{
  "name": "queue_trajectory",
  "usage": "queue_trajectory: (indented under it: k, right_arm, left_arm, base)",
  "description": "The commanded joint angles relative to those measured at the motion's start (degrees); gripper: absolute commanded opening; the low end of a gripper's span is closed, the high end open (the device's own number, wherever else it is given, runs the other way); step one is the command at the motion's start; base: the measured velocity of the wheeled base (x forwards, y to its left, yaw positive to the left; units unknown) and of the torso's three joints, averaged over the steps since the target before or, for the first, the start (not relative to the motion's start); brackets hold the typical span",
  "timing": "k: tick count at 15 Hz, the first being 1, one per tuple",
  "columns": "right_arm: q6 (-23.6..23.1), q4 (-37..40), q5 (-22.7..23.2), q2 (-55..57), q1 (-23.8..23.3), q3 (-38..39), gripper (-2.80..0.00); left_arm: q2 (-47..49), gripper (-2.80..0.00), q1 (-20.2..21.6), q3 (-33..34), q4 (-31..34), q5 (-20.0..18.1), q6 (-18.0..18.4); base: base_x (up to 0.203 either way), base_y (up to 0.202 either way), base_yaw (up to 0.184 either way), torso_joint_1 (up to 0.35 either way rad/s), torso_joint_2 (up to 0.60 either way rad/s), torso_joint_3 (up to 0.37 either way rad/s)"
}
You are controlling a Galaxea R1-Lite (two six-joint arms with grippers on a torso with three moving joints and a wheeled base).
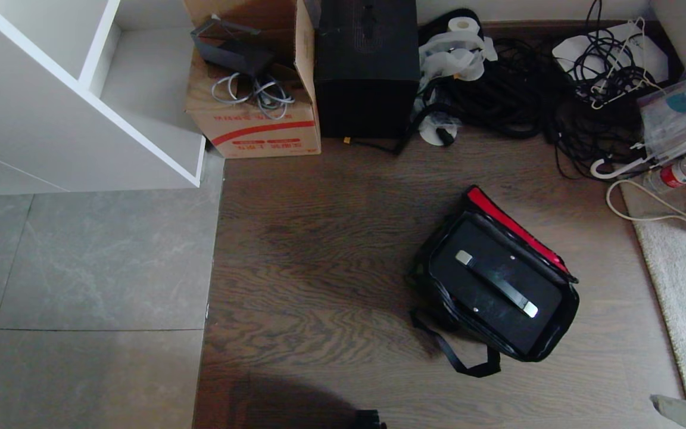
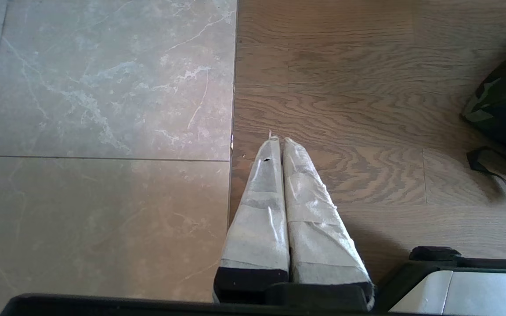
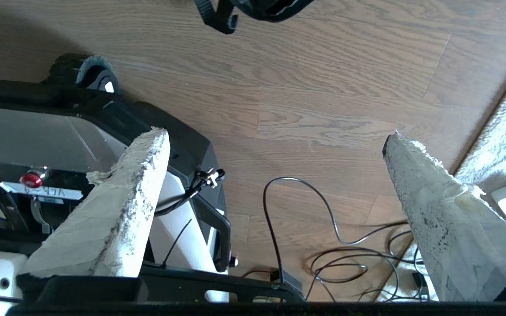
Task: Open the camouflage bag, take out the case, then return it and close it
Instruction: Close the top of the storage box
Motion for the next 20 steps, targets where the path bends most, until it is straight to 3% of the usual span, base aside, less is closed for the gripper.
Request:
queue_trajectory:
  k: [1,20]
  right_arm:
    - [-0.2,0.4,0.1,-1.4,0.0,0.4,0.00]
    - [0.5,2.4,0.0,-3.8,0.0,0.9,0.00]
  left_arm:
    - [0.0,-2.80,0.0,0.5,0.0,0.0,0.0]
    - [0.0,-2.80,0.0,0.5,0.0,0.0,0.0]
  base:
    - [0.000,0.000,0.000,0.000,0.00,0.000]
    - [0.000,0.000,0.000,0.000,0.00,0.000]
